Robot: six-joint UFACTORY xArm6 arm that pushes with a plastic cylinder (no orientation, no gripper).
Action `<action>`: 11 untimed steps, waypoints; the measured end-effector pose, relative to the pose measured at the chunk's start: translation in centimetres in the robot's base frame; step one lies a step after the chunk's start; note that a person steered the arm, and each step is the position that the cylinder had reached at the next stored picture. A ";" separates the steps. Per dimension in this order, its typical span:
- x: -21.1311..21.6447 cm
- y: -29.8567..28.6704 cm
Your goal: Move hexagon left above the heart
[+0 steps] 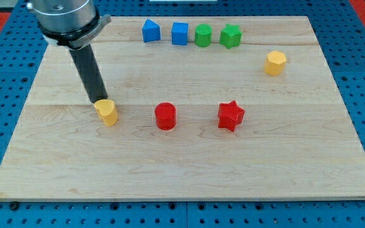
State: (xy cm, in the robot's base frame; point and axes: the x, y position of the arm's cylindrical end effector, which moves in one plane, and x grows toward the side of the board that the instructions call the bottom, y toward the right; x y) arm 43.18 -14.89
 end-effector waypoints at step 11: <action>-13.5 31.3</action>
State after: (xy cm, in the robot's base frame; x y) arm 29.66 16.44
